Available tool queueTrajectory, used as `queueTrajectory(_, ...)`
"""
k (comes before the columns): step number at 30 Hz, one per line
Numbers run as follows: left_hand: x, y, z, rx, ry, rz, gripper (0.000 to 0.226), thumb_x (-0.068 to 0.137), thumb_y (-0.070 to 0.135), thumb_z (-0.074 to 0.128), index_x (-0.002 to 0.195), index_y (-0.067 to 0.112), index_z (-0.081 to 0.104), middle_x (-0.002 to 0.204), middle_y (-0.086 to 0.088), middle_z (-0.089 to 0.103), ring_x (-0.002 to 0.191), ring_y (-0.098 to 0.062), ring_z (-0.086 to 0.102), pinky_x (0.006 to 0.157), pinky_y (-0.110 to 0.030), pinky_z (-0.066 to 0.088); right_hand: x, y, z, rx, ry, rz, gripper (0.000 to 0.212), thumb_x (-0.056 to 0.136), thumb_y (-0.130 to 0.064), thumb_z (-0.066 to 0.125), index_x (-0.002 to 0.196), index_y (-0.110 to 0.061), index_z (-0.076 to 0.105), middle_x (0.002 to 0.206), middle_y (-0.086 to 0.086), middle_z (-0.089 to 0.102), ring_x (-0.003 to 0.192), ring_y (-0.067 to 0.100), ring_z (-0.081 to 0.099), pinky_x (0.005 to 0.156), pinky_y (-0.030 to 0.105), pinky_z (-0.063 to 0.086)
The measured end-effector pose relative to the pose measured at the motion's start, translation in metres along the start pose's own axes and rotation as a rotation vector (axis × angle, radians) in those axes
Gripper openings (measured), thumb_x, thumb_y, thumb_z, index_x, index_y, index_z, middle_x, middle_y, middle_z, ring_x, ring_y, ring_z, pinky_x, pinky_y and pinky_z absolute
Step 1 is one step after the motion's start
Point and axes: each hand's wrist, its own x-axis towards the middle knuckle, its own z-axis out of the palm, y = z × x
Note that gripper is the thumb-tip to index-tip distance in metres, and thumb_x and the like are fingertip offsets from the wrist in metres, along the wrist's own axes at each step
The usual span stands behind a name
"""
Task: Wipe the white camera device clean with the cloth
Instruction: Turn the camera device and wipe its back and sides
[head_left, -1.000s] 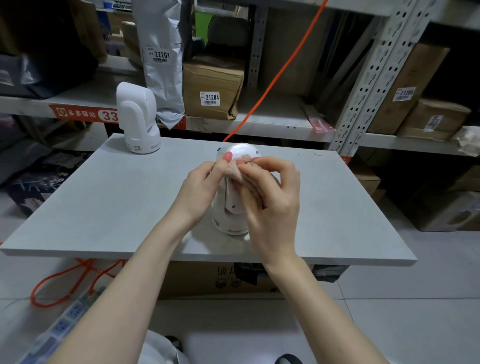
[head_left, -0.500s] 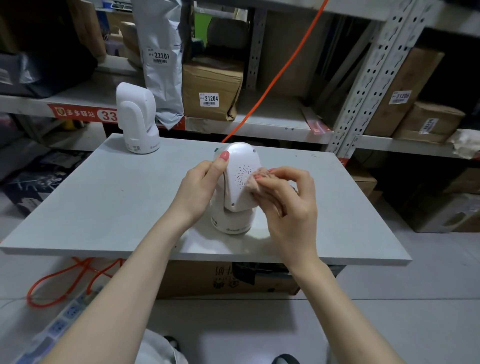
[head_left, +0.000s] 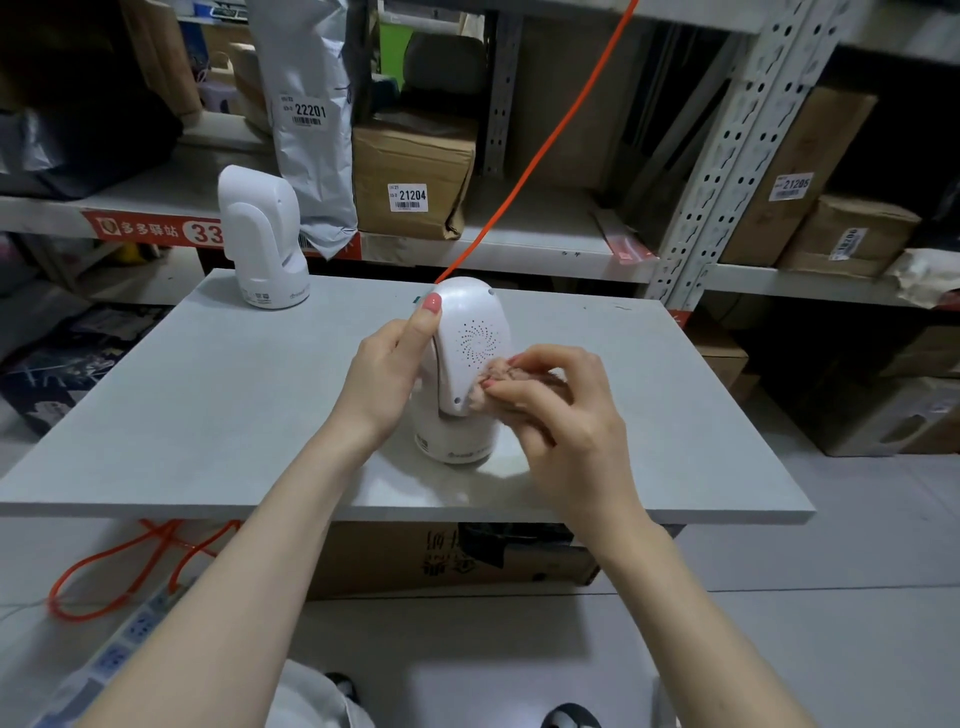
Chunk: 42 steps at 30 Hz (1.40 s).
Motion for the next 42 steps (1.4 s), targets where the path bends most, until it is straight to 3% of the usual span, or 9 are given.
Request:
queueTrajectory(3, 0.001, 0.000, -0.001, -0.001, 0.007, -0.016, 0.102, 0.061, 0.082, 0.035, 0.098, -0.009, 0.059, 0.084, -0.016, 0.063, 0.071, -0.016, 0.056, 0.081, -0.037, 0.047, 0.006, 0.003, 0.005, 0.017, 0.087, 0.078, 0.017, 0.079, -0.007, 0.077, 0.093, -0.015, 0.071, 0.106, 0.003, 0.055, 0.098, 0.028, 0.062, 0.077, 0.033, 0.057)
queueTrajectory(6, -0.001, 0.001, -0.001, 0.002, 0.023, -0.019, 0.095, 0.061, 0.082, 0.035, 0.087, -0.006, 0.058, 0.080, -0.015, 0.061, 0.072, -0.021, 0.055, 0.080, -0.039, 0.045, 0.009, -0.011, 0.015, 0.043, 0.109, 0.114, 0.017, 0.077, -0.003, 0.077, 0.094, -0.009, 0.073, 0.103, 0.012, 0.059, 0.098, 0.032, 0.061, 0.078, 0.034, 0.055)
queueTrajectory(11, -0.005, 0.005, 0.002, 0.024, 0.019, 0.002, 0.064, 0.064, 0.079, 0.037, 0.058, 0.016, 0.041, 0.058, 0.002, 0.043, 0.060, -0.018, 0.042, 0.063, -0.035, 0.034, 0.004, -0.032, 0.021, -0.011, -0.005, -0.038, 0.015, 0.088, -0.018, 0.060, 0.092, -0.016, 0.074, 0.110, 0.000, 0.055, 0.101, 0.025, 0.054, 0.065, 0.038, 0.055)
queueTrajectory(17, -0.002, 0.004, 0.000, 0.087, 0.038, -0.005, 0.088, 0.064, 0.082, 0.027, 0.075, -0.001, 0.053, 0.076, -0.013, 0.059, 0.078, -0.028, 0.053, 0.082, -0.040, 0.044, -0.006, -0.011, 0.004, -0.100, -0.082, -0.151, 0.010, 0.088, -0.016, 0.064, 0.091, -0.014, 0.073, 0.112, -0.002, 0.049, 0.099, 0.026, 0.058, 0.061, 0.037, 0.055)
queueTrajectory(23, -0.004, 0.006, 0.001, 0.067, 0.022, -0.062, 0.095, 0.069, 0.083, 0.029, 0.093, -0.004, 0.061, 0.088, -0.011, 0.065, 0.086, -0.026, 0.057, 0.084, -0.037, 0.045, -0.004, 0.004, 0.000, 0.128, 0.028, 0.129, 0.018, 0.079, -0.008, 0.076, 0.096, -0.011, 0.072, 0.107, -0.001, 0.052, 0.098, 0.022, 0.062, 0.084, 0.026, 0.054)
queueTrajectory(28, -0.008, 0.011, 0.002, 0.072, 0.009, -0.083, 0.066, 0.089, 0.068, 0.039, 0.080, 0.004, 0.051, 0.075, -0.002, 0.054, 0.072, -0.018, 0.050, 0.069, -0.029, 0.039, 0.014, -0.011, 0.003, 0.273, 0.117, 0.367, 0.024, 0.081, 0.000, 0.072, 0.103, -0.010, 0.070, 0.108, 0.008, 0.056, 0.100, -0.003, 0.056, 0.085, 0.007, 0.043)
queueTrajectory(32, -0.013, 0.012, 0.004, 0.084, -0.038, -0.105, 0.095, 0.063, 0.087, 0.037, 0.103, 0.003, 0.055, 0.093, -0.003, 0.061, 0.090, -0.021, 0.059, 0.086, -0.035, 0.046, 0.022, -0.014, 0.003, 0.404, 0.151, 0.536, 0.023, 0.085, -0.005, 0.069, 0.103, -0.019, 0.069, 0.106, 0.003, 0.060, 0.099, -0.006, 0.056, 0.083, 0.005, 0.041)
queueTrajectory(38, -0.017, 0.006, 0.009, 0.154, -0.054, -0.049, 0.110, 0.055, 0.087, 0.049, 0.148, 0.038, 0.015, 0.145, 0.000, 0.048, 0.126, -0.024, 0.052, 0.104, -0.047, 0.042, 0.006, 0.003, -0.008, 0.553, -0.006, 0.715, 0.020, 0.090, -0.009, 0.064, 0.105, -0.021, 0.068, 0.107, -0.003, 0.069, 0.101, 0.007, 0.065, 0.088, 0.021, 0.051)
queueTrajectory(42, -0.016, 0.006, 0.009, 0.143, -0.029, 0.027, 0.089, 0.064, 0.082, 0.046, 0.144, 0.053, 0.018, 0.136, 0.005, 0.057, 0.119, -0.024, 0.058, 0.102, -0.047, 0.043, -0.004, 0.008, -0.015, 0.639, -0.130, 0.810, 0.018, 0.091, -0.011, 0.062, 0.103, -0.023, 0.069, 0.099, -0.008, 0.072, 0.092, 0.005, 0.068, 0.076, 0.015, 0.051)
